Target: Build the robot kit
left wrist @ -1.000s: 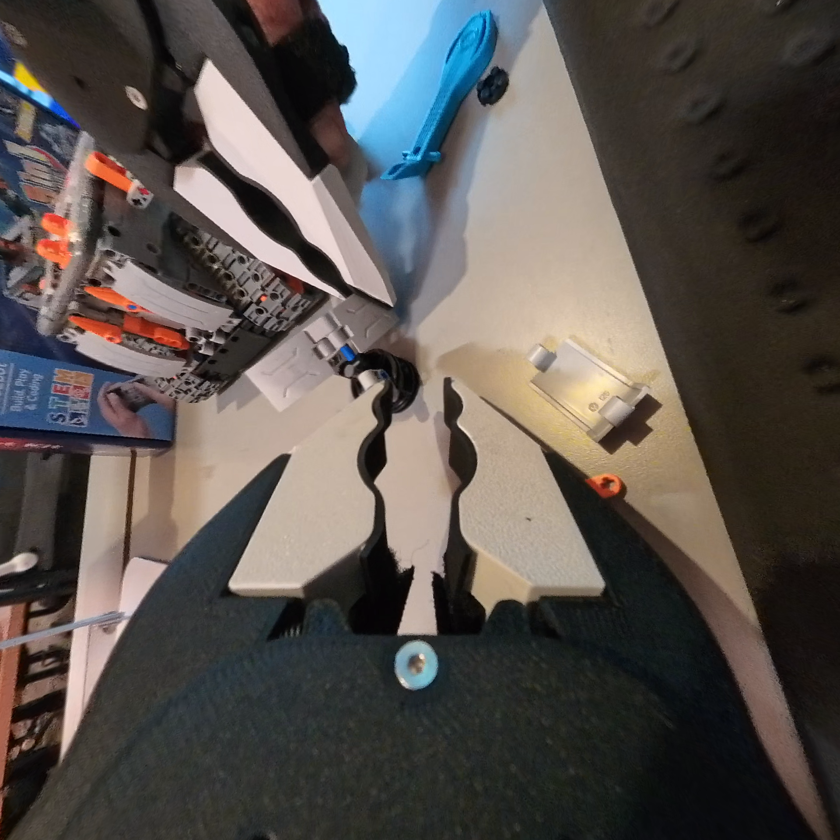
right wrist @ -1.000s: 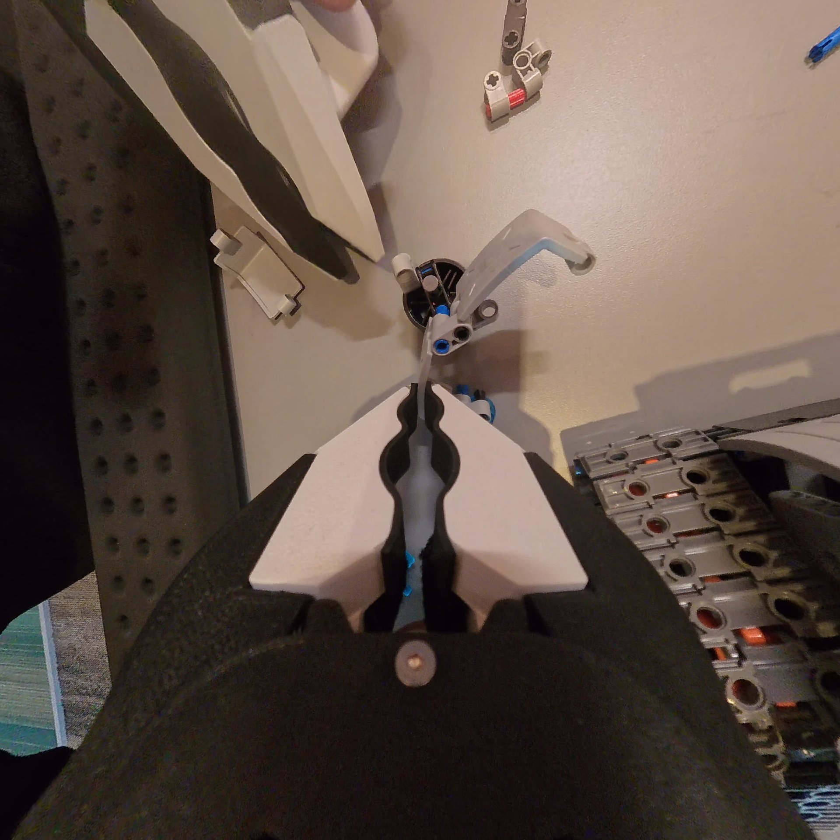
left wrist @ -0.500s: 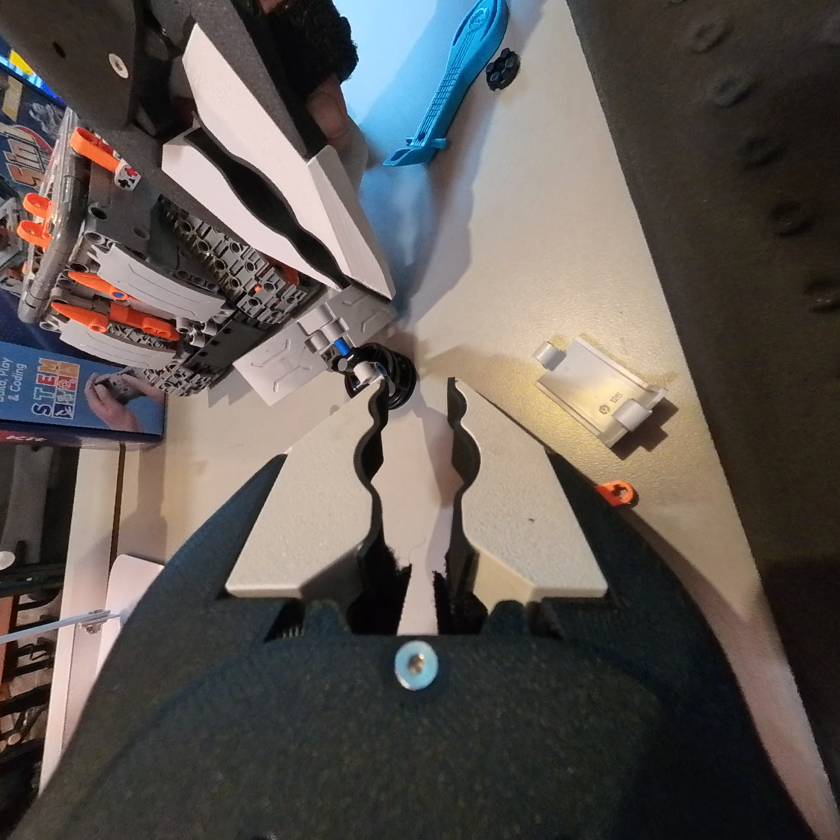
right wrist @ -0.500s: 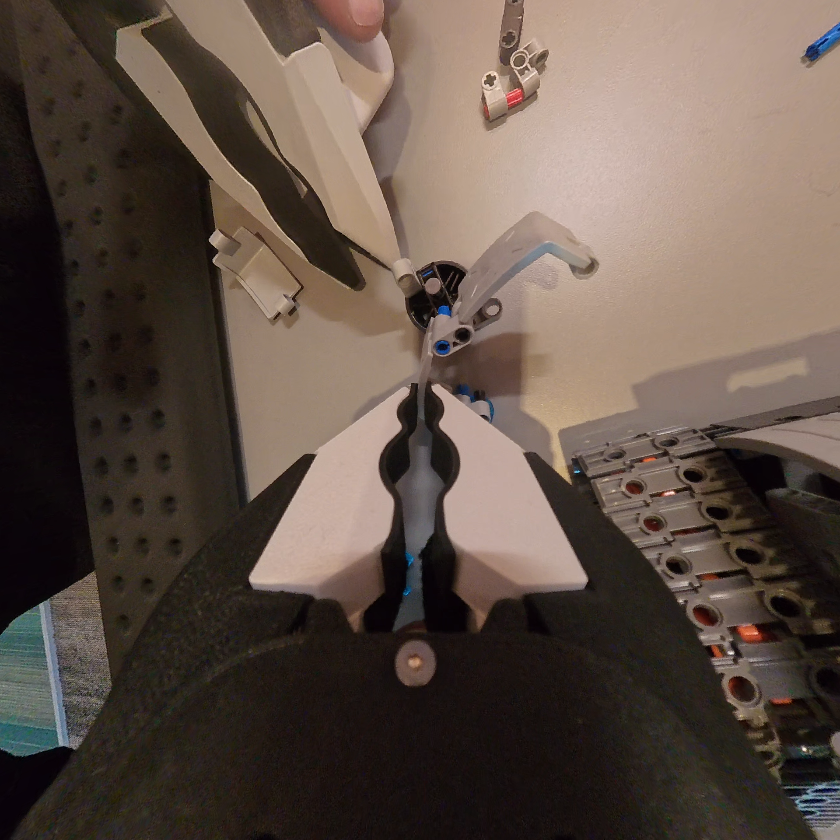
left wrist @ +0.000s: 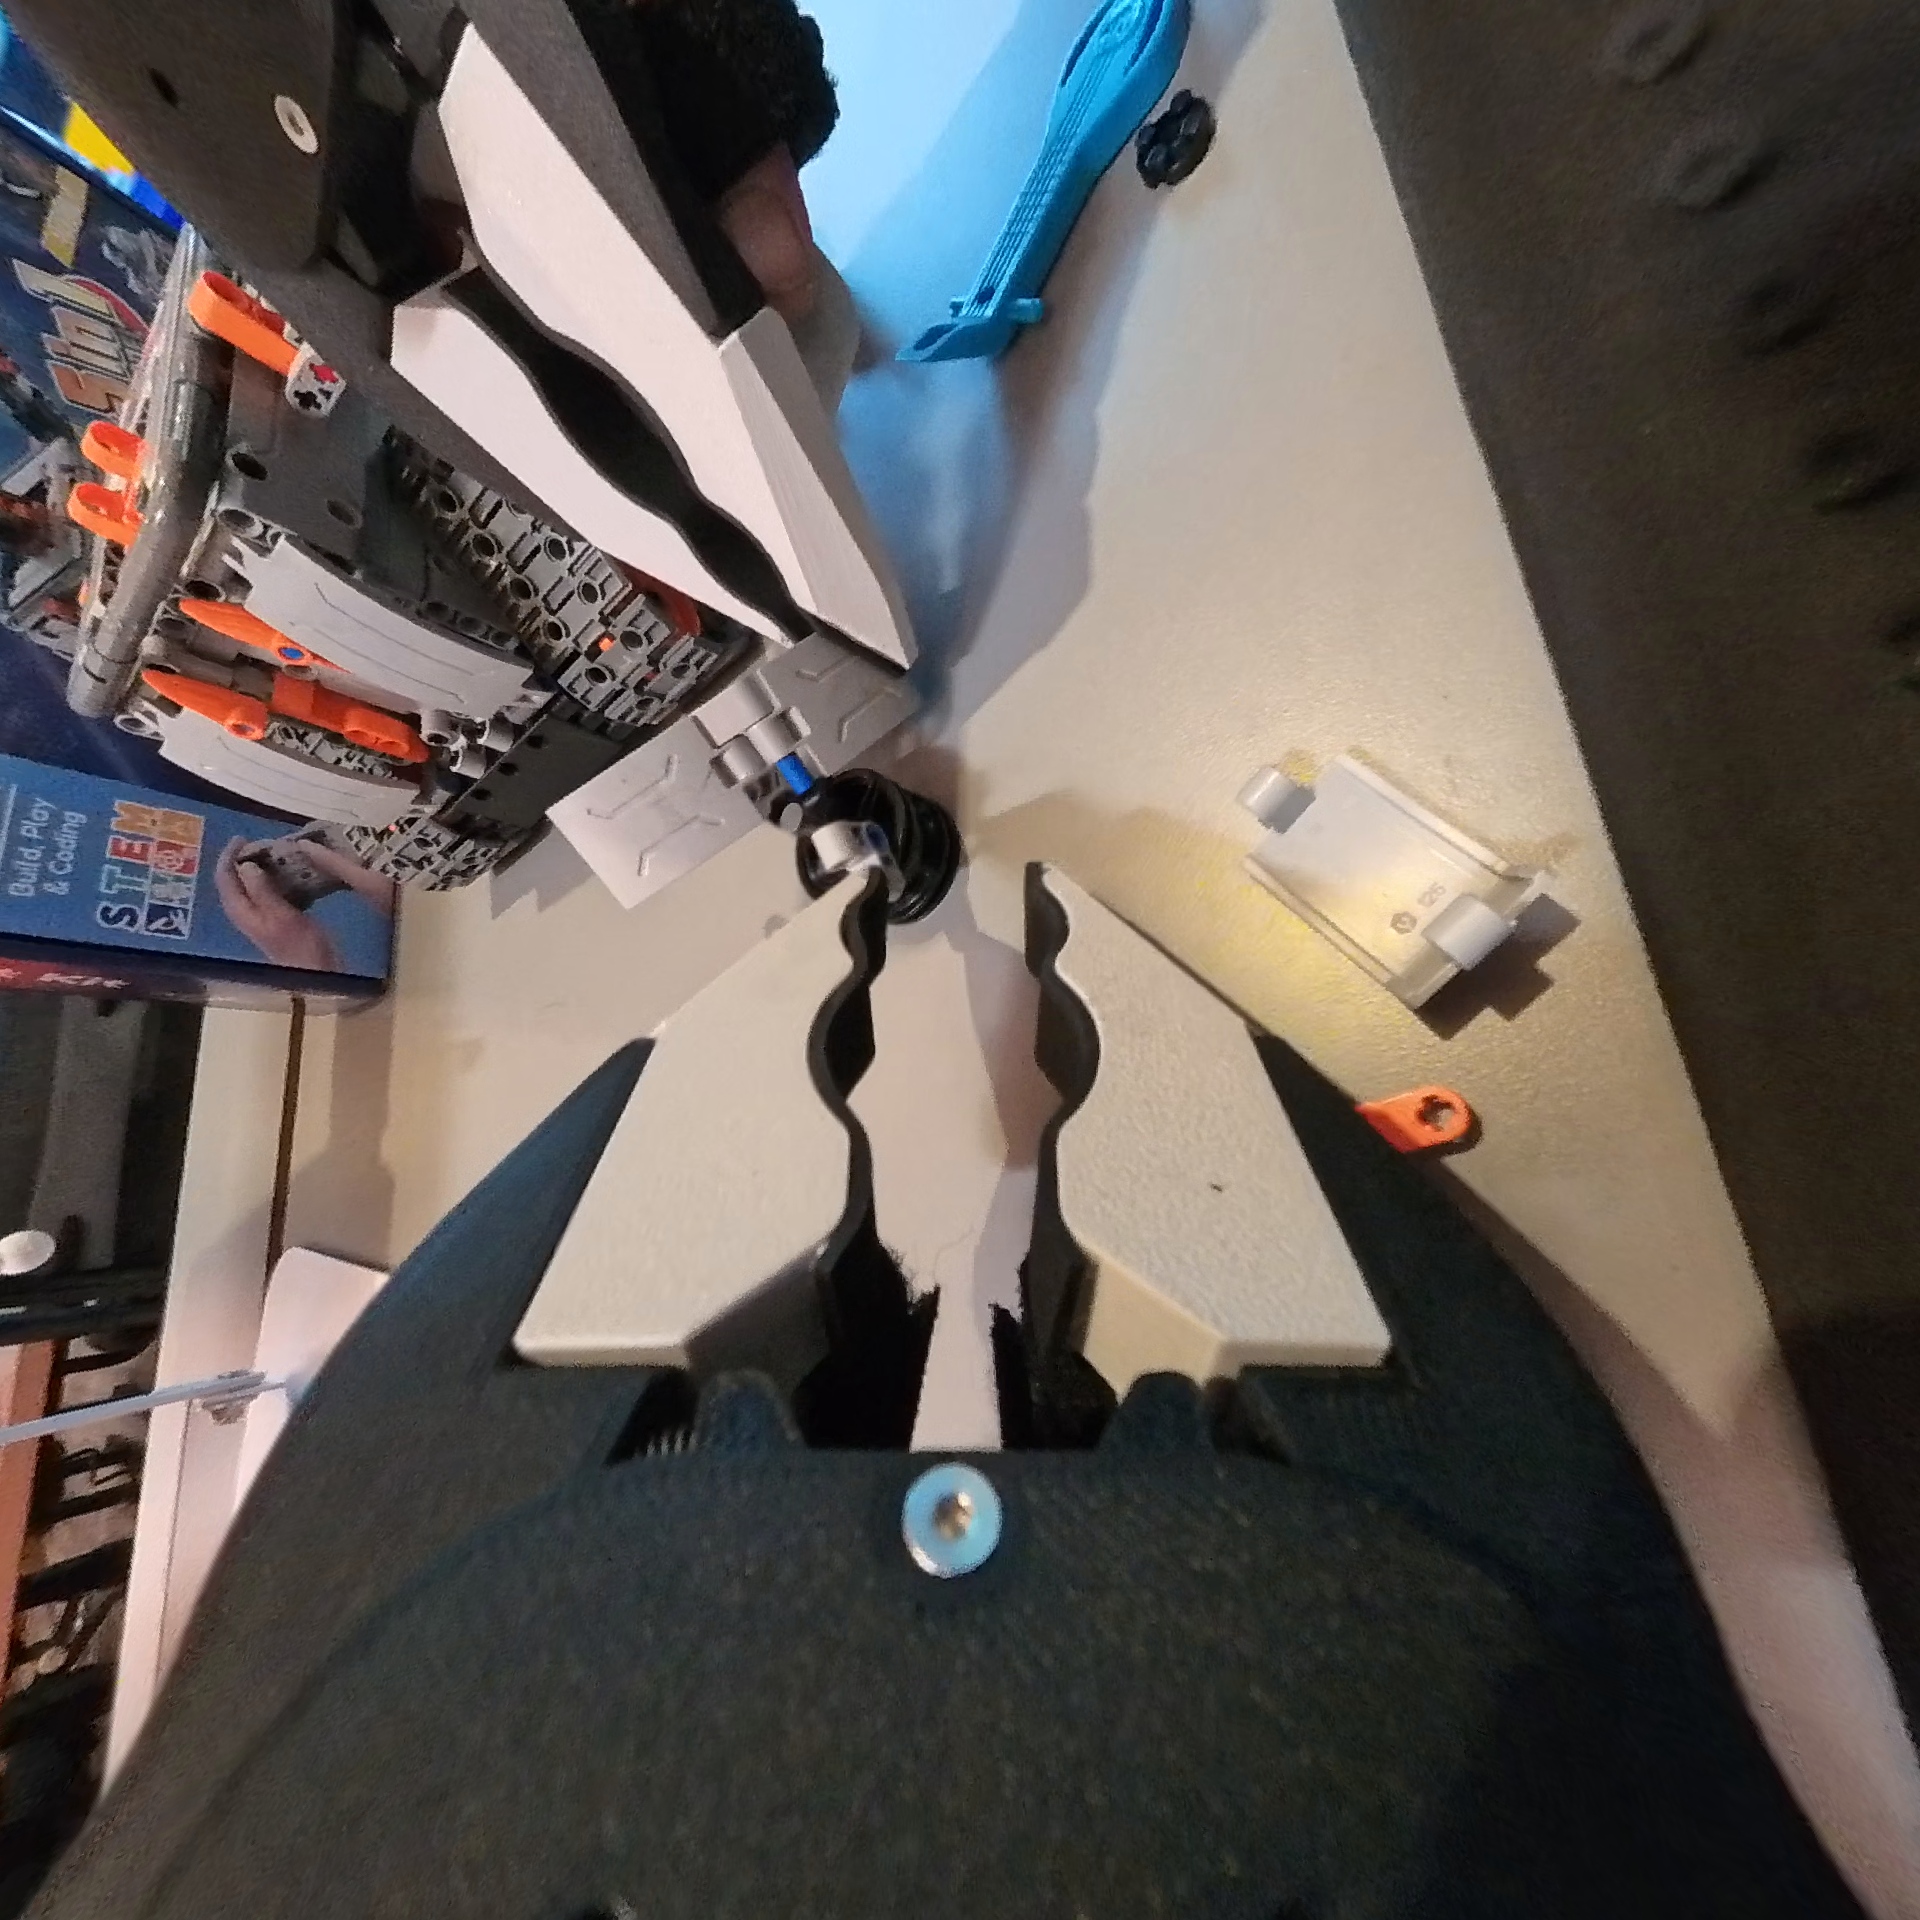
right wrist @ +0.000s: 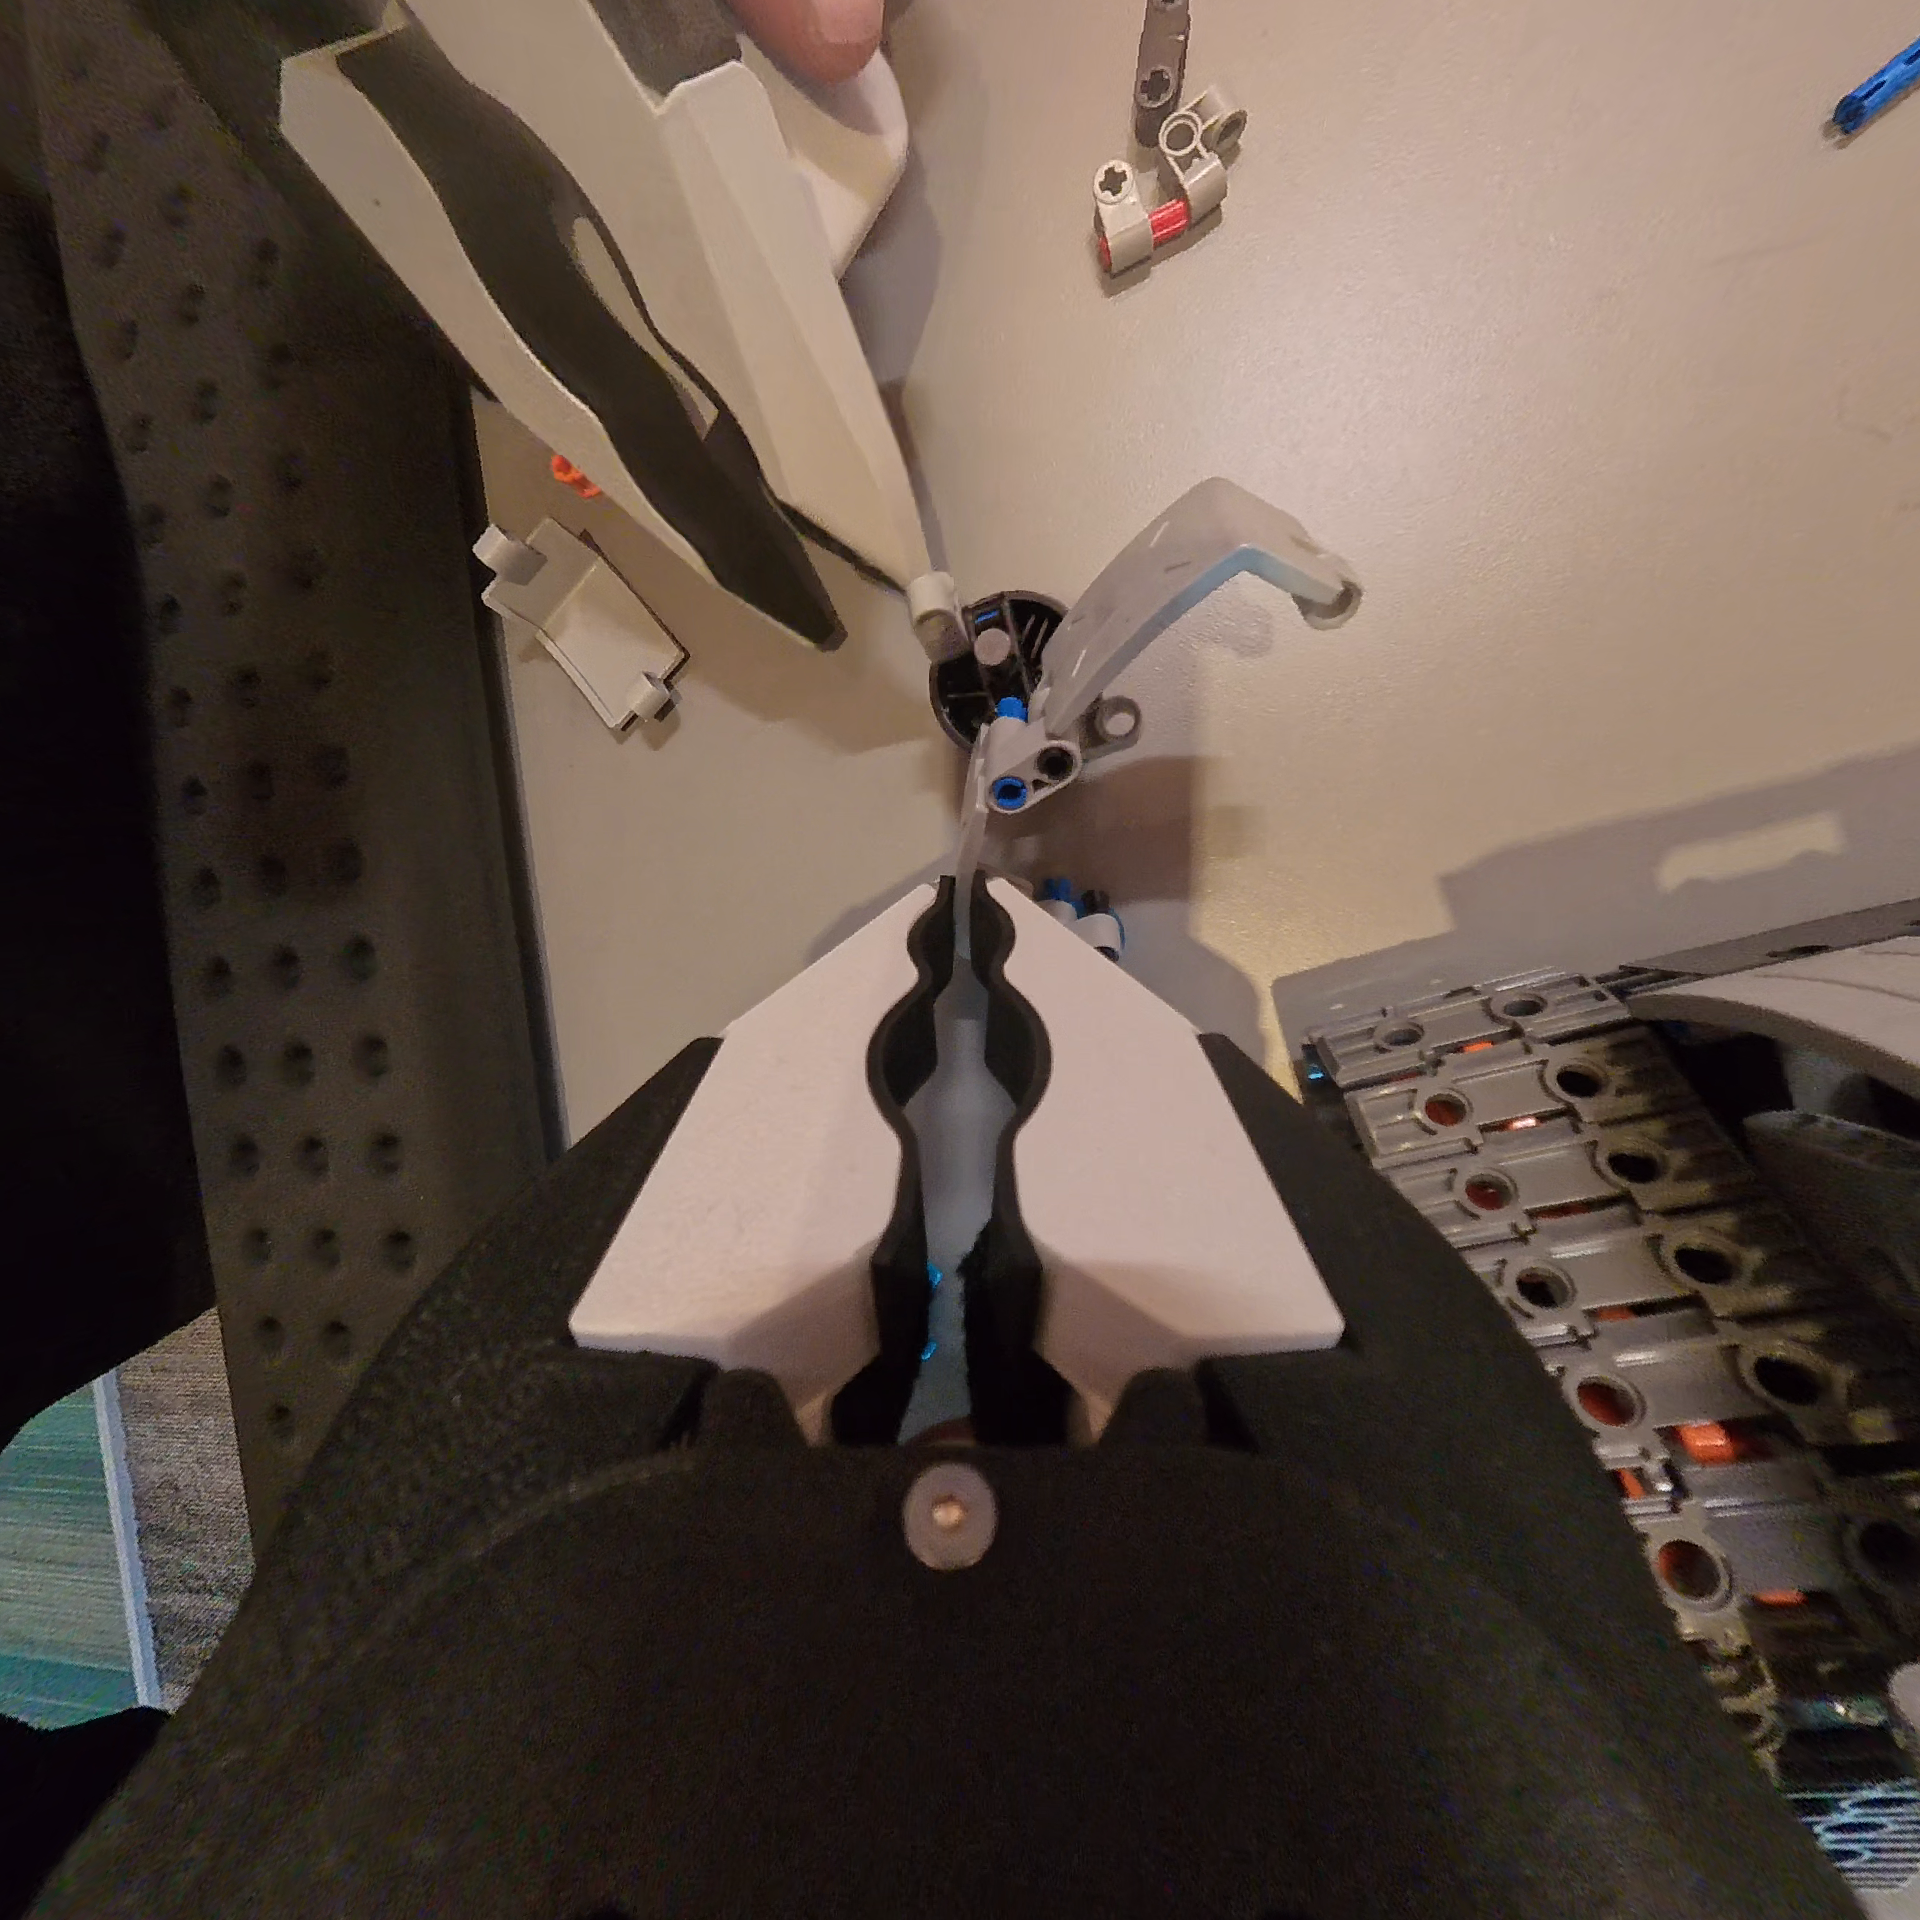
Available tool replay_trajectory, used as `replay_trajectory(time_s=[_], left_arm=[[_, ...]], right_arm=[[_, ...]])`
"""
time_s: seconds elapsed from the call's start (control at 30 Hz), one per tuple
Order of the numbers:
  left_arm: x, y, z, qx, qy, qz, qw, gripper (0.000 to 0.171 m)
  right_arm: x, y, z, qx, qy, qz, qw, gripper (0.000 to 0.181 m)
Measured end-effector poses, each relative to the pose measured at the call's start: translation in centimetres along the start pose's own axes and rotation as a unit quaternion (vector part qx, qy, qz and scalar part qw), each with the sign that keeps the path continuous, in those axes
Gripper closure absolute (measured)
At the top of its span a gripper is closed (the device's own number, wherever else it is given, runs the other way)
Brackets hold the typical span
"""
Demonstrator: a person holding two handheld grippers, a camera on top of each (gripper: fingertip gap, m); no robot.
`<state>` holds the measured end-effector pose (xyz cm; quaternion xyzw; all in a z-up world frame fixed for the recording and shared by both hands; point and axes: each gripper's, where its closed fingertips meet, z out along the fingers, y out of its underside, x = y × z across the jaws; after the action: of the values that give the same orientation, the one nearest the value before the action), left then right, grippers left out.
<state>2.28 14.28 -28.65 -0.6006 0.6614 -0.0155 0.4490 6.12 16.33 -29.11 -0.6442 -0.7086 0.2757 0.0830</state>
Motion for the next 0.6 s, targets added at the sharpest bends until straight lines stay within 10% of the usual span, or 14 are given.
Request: replay_trajectory(time_s=[0.6], left_arm=[[-3.4,0.8,-0.7,-0.03,-0.052,-0.042,0.997,0.139]], right_arm=[[0.3,-0.7,-1.7,0.033,0.013,0.003,0.999,0.181]])
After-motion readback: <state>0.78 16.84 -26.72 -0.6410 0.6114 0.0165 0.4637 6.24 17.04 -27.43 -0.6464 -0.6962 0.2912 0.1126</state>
